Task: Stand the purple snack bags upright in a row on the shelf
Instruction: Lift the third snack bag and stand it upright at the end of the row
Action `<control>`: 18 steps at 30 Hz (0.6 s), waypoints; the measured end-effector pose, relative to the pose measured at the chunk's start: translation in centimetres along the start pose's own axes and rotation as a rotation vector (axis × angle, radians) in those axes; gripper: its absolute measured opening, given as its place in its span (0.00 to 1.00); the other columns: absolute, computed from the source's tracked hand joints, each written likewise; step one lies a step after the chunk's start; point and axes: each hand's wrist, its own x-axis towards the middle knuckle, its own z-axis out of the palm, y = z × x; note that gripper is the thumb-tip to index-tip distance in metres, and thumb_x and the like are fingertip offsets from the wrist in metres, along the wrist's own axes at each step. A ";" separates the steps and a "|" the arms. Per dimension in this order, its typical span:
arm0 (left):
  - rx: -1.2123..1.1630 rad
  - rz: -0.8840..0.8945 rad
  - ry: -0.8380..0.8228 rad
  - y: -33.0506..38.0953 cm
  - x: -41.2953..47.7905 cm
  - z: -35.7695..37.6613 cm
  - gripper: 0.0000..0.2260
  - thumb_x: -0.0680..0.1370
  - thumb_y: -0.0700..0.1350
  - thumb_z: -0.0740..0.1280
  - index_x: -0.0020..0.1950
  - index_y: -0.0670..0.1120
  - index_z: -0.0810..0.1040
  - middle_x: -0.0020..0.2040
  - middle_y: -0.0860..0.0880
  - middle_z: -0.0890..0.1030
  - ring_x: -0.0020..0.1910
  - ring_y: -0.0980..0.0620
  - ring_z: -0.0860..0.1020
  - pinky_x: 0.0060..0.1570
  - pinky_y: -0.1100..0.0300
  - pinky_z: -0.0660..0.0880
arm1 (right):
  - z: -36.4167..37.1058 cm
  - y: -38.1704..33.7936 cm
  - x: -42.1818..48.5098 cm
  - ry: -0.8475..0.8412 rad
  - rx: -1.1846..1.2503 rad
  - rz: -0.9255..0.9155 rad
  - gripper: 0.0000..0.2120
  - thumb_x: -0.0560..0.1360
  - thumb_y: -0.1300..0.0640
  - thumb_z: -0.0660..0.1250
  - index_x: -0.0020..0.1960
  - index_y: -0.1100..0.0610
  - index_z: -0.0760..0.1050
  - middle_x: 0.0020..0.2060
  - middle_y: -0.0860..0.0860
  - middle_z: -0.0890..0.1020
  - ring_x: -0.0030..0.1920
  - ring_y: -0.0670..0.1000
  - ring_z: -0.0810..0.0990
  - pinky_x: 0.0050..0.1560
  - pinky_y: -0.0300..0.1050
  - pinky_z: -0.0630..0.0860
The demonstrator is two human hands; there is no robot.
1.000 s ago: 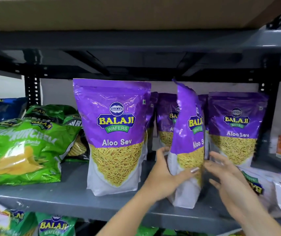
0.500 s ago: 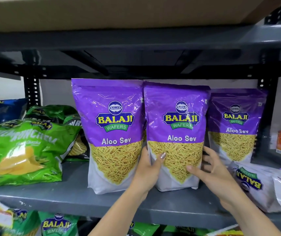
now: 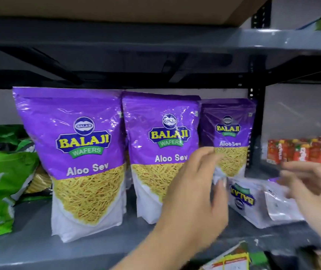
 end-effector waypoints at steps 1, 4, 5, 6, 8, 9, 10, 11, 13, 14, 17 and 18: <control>-0.005 -0.048 -0.085 -0.3 2.0 1.2 0.16 0.78 0.44 0.63 0.66 0.48 0.74 0.67 0.52 0.75 0.64 0.55 0.73 0.63 0.62 0.68 | -1.3 2.1 0.5 0.037 -0.107 0.085 0.11 0.70 0.35 0.65 0.47 0.39 0.77 0.38 0.42 0.83 0.40 0.53 0.84 0.38 0.46 0.76; -0.045 -0.283 -0.336 -1.7 7.8 6.3 0.09 0.78 0.46 0.64 0.57 0.47 0.80 0.58 0.48 0.82 0.58 0.46 0.79 0.57 0.54 0.75 | -3.1 7.5 0.7 0.098 -0.364 0.239 0.31 0.61 0.20 0.55 0.44 0.46 0.72 0.29 0.46 0.78 0.40 0.60 0.82 0.33 0.51 0.75; -0.047 -0.350 -0.423 -2.2 9.2 8.0 0.10 0.79 0.47 0.64 0.55 0.46 0.80 0.57 0.46 0.83 0.57 0.44 0.80 0.54 0.54 0.75 | -3.0 6.6 0.2 0.076 -0.401 0.249 0.30 0.62 0.23 0.57 0.44 0.48 0.70 0.29 0.47 0.78 0.39 0.60 0.81 0.34 0.52 0.77; -0.036 -0.397 -0.529 -2.7 10.1 9.7 0.12 0.80 0.50 0.62 0.56 0.44 0.80 0.58 0.44 0.82 0.58 0.42 0.79 0.53 0.54 0.74 | -2.6 5.6 -0.3 0.074 -0.426 0.237 0.28 0.64 0.26 0.58 0.47 0.48 0.70 0.29 0.48 0.77 0.40 0.61 0.80 0.40 0.54 0.78; 0.007 -0.469 -0.758 -3.1 10.7 12.1 0.22 0.83 0.55 0.58 0.64 0.39 0.76 0.67 0.38 0.77 0.65 0.39 0.75 0.58 0.53 0.72 | -1.8 4.2 -1.0 0.050 -0.405 0.247 0.30 0.66 0.27 0.59 0.55 0.49 0.71 0.32 0.50 0.79 0.44 0.62 0.80 0.48 0.59 0.77; 0.036 -0.508 -0.861 -3.0 10.5 12.8 0.27 0.83 0.57 0.56 0.70 0.36 0.71 0.73 0.37 0.71 0.69 0.38 0.72 0.63 0.52 0.70 | -1.5 4.4 -1.3 0.026 -0.397 0.269 0.32 0.65 0.27 0.58 0.57 0.49 0.70 0.33 0.51 0.81 0.45 0.63 0.81 0.50 0.59 0.77; 0.054 -0.538 -0.937 -3.0 10.2 13.2 0.30 0.83 0.58 0.54 0.75 0.35 0.64 0.76 0.37 0.65 0.72 0.38 0.68 0.67 0.50 0.68 | -1.3 4.6 -1.4 0.008 -0.392 0.293 0.32 0.65 0.26 0.57 0.58 0.49 0.69 0.34 0.52 0.82 0.46 0.62 0.81 0.51 0.59 0.76; 0.064 -0.554 -0.974 -2.9 9.9 13.5 0.30 0.83 0.57 0.54 0.77 0.36 0.59 0.78 0.38 0.62 0.73 0.38 0.66 0.67 0.49 0.67 | -1.2 4.8 -1.5 -0.002 -0.379 0.296 0.33 0.65 0.26 0.57 0.59 0.48 0.69 0.36 0.53 0.83 0.47 0.62 0.81 0.51 0.58 0.76; 0.097 -0.528 -0.974 -2.6 9.4 13.5 0.29 0.84 0.56 0.53 0.78 0.37 0.58 0.78 0.37 0.63 0.72 0.37 0.68 0.59 0.51 0.70 | -1.1 5.0 -1.4 0.009 -0.366 0.294 0.34 0.67 0.27 0.57 0.61 0.50 0.69 0.39 0.55 0.83 0.52 0.63 0.80 0.53 0.57 0.74; 0.118 -0.505 -0.963 -2.5 9.1 13.2 0.28 0.84 0.56 0.53 0.77 0.37 0.60 0.76 0.37 0.65 0.70 0.37 0.70 0.54 0.53 0.70 | -1.2 4.7 -1.5 0.012 -0.364 0.300 0.35 0.67 0.27 0.57 0.63 0.51 0.69 0.40 0.56 0.82 0.53 0.64 0.79 0.53 0.57 0.74; 0.105 -0.487 -0.849 -1.6 7.3 11.9 0.28 0.82 0.59 0.54 0.68 0.38 0.71 0.66 0.36 0.77 0.61 0.37 0.77 0.47 0.53 0.69 | -1.7 4.3 -2.0 0.013 -0.328 0.318 0.39 0.62 0.22 0.56 0.62 0.48 0.67 0.40 0.54 0.83 0.47 0.62 0.82 0.54 0.57 0.76; 0.093 -0.476 -0.790 -1.0 6.4 11.5 0.26 0.81 0.60 0.55 0.64 0.39 0.73 0.63 0.37 0.79 0.59 0.37 0.78 0.46 0.53 0.69 | -1.9 4.1 -2.3 0.027 -0.314 0.321 0.39 0.61 0.22 0.57 0.62 0.47 0.66 0.41 0.55 0.83 0.47 0.62 0.82 0.53 0.57 0.76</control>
